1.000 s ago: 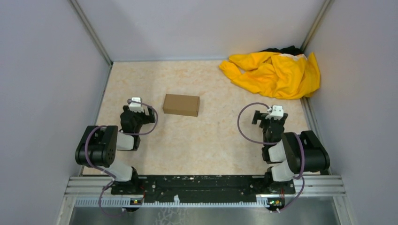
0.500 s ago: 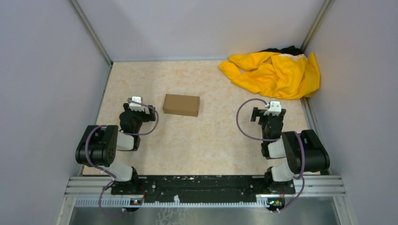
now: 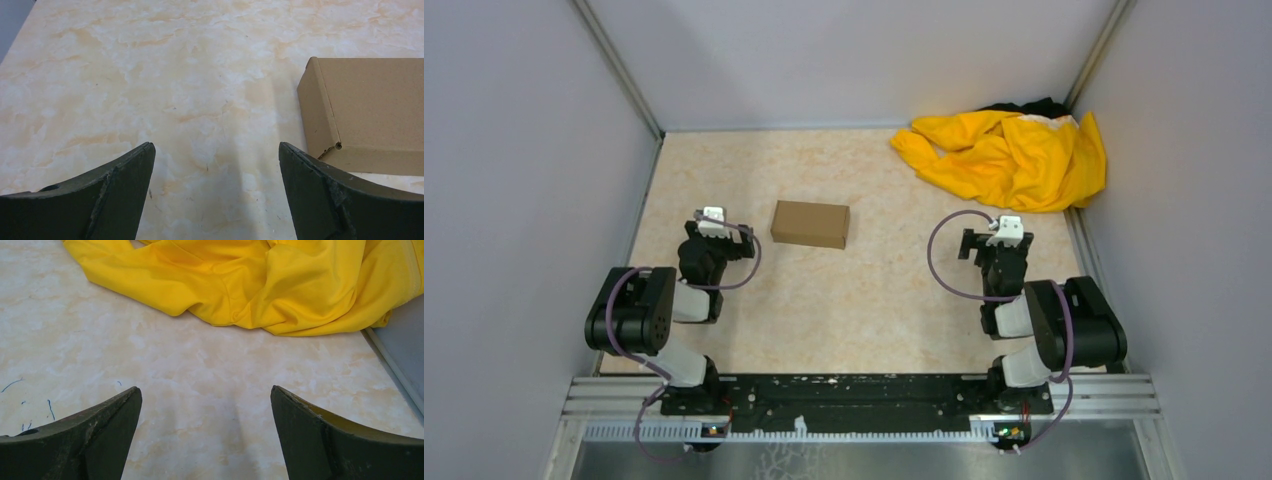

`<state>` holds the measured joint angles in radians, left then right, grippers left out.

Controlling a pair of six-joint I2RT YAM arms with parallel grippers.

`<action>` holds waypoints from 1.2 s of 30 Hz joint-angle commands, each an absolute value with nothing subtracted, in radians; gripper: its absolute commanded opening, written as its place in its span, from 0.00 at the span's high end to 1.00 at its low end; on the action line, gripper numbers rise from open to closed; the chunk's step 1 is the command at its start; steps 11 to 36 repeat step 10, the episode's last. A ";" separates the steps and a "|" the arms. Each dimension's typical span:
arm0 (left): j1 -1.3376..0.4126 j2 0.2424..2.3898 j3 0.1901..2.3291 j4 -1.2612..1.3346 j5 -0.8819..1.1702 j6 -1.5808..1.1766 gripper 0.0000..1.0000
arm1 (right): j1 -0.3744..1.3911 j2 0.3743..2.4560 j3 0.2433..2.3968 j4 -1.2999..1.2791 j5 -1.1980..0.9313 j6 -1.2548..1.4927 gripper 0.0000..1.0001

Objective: Fold the paper box

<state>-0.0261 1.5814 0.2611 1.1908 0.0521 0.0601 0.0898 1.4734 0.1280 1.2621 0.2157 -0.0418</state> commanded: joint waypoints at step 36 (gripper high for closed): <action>-0.025 1.583 0.253 1.241 0.046 0.052 0.01 | 0.092 1.465 0.158 1.280 0.216 -0.036 0.01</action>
